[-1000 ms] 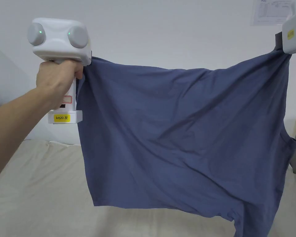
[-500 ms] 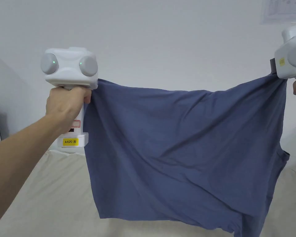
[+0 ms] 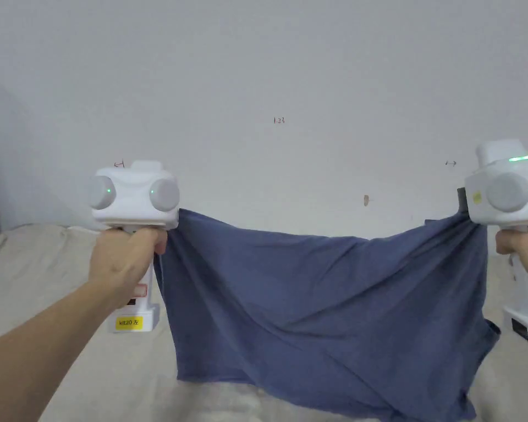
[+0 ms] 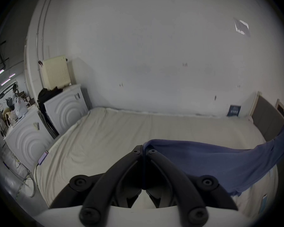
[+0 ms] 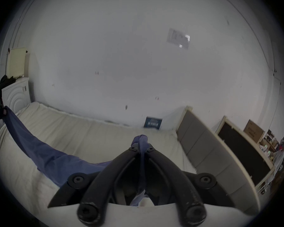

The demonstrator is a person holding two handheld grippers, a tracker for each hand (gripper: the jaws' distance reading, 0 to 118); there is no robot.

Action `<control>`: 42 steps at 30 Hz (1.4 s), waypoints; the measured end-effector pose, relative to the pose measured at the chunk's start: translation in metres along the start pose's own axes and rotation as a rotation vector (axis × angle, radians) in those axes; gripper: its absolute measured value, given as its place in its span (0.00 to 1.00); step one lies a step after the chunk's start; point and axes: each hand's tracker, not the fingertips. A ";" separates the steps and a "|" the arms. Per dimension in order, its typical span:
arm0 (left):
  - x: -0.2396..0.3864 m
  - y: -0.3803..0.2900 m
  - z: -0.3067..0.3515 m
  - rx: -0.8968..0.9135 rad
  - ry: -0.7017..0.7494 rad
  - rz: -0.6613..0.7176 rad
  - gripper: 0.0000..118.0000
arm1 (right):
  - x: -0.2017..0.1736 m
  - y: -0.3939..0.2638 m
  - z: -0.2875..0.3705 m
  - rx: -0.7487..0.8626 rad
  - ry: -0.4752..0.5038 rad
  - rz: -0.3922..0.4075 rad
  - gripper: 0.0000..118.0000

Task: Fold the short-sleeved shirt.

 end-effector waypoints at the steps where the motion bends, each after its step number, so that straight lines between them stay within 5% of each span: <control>1: 0.000 -0.015 -0.005 -0.035 0.000 -0.013 0.00 | -0.001 -0.019 -0.003 -0.030 0.015 -0.009 0.02; 7: -0.030 -0.127 -0.016 -0.174 -0.103 0.096 0.00 | -0.003 -0.139 0.013 -0.128 0.063 -0.018 0.02; 19: -0.089 -0.317 0.049 -0.467 -0.087 -0.076 0.00 | 0.012 -0.349 0.096 -0.484 0.172 -0.229 0.02; 24: -0.113 -0.356 0.090 -0.493 -0.111 -0.094 0.00 | 0.014 -0.395 0.145 -0.538 0.169 -0.149 0.02; 42: -0.152 -0.424 0.195 -0.557 -0.226 -0.141 0.00 | 0.054 -0.437 0.232 -0.601 0.191 -0.091 0.02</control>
